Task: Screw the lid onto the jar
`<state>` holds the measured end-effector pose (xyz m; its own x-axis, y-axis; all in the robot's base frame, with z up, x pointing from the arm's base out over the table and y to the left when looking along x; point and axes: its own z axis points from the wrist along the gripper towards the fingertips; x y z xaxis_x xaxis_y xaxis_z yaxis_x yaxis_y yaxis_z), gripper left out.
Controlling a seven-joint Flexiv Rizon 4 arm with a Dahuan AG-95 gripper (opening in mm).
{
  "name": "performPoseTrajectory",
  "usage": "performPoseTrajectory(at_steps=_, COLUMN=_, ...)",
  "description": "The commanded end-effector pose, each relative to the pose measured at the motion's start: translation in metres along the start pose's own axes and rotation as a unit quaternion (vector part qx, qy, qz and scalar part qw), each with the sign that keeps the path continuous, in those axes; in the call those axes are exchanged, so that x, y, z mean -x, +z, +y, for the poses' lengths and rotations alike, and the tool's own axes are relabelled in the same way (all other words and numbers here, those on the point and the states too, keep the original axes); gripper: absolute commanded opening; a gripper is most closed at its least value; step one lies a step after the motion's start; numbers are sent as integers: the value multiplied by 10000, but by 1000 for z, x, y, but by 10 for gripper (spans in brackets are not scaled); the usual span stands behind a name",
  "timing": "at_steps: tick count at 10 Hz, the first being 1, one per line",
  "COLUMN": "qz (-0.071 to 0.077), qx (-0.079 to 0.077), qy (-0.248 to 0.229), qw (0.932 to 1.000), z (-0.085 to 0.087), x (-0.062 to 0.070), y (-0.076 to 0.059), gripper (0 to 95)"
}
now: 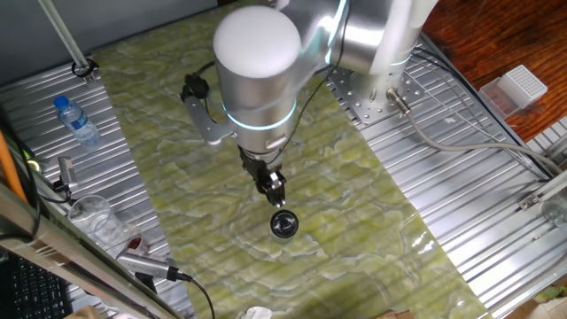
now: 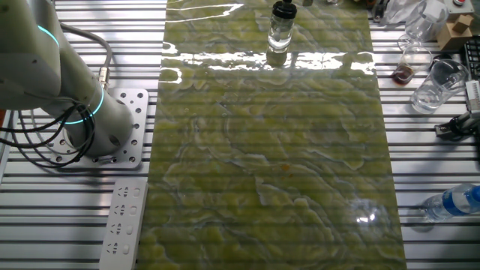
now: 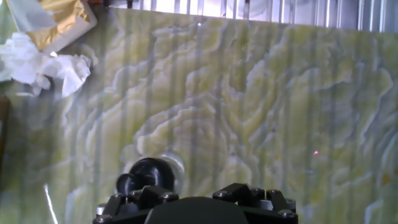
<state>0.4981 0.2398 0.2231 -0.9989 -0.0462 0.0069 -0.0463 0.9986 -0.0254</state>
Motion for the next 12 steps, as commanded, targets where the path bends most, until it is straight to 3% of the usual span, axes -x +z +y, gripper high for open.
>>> performPoseTrajectory(at_steps=1, qz=-10, qx=-19, qy=259, qw=9997, z=13, x=1, y=7, gripper=760)
performPoseTrajectory(at_steps=7, qz=-19, qx=-114, qy=392, qw=9992, z=39, x=3, y=16, gripper=760)
performPoseTrajectory(at_steps=12, qz=-27, qx=-247, qy=302, qw=9992, z=49, x=4, y=28, gripper=760)
